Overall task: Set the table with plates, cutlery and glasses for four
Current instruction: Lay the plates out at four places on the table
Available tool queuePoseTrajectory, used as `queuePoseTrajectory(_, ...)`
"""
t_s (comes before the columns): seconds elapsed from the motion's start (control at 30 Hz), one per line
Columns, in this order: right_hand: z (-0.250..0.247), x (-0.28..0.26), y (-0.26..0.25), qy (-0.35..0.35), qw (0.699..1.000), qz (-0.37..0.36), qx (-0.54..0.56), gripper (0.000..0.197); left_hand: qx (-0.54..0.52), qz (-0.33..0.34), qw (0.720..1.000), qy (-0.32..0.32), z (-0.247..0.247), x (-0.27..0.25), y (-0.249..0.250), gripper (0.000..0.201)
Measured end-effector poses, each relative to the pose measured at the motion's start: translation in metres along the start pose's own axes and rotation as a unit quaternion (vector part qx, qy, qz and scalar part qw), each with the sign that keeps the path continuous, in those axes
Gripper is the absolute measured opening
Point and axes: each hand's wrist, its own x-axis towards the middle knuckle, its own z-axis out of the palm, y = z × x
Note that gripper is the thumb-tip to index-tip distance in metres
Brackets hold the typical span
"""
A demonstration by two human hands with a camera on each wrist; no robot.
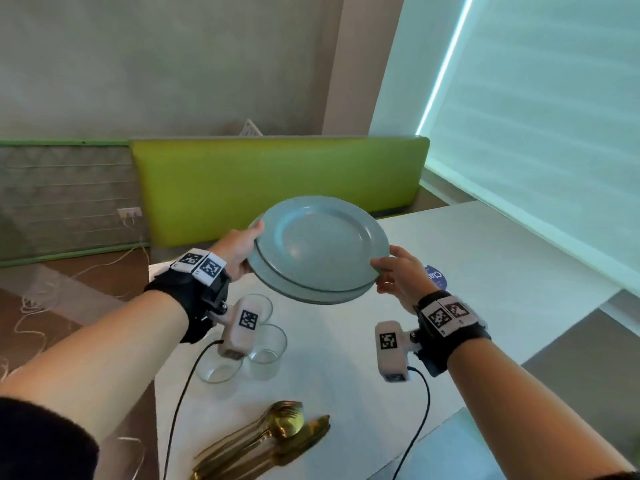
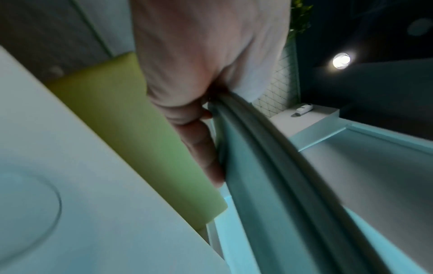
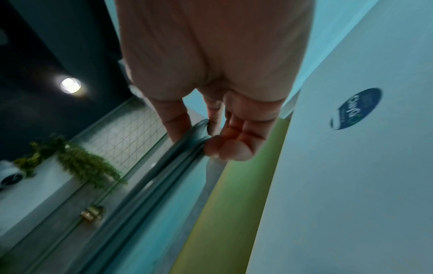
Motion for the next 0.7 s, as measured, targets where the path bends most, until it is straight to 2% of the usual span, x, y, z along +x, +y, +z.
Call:
queuePoseTrajectory(0.23,-0.053,-0.034,0.020,0.062,0.991,0.028,0.115,0.021,-0.038,-0.015,0.999,-0.016,0.046,-0.020,-0.021,0.043)
queuePoseTrajectory(0.37,-0.078,-0.037,0.033,0.120,0.974,0.042,0.186,0.028,-0.001,-0.018,1.000,0.015,0.054,-0.013,-0.031,0.045)
queuePoseTrajectory(0.57,-0.116,-0.036,0.071,0.224,0.937,0.065,0.259,0.040,0.000,-0.028,0.996,0.080,0.048,-0.003,-0.036,0.046)
queuePoseTrajectory(0.7,-0.124,-0.037,0.103,0.249,0.930,0.099,0.252,0.044,0.013,-0.021,0.993,0.111,0.041,0.000,-0.035,0.048)
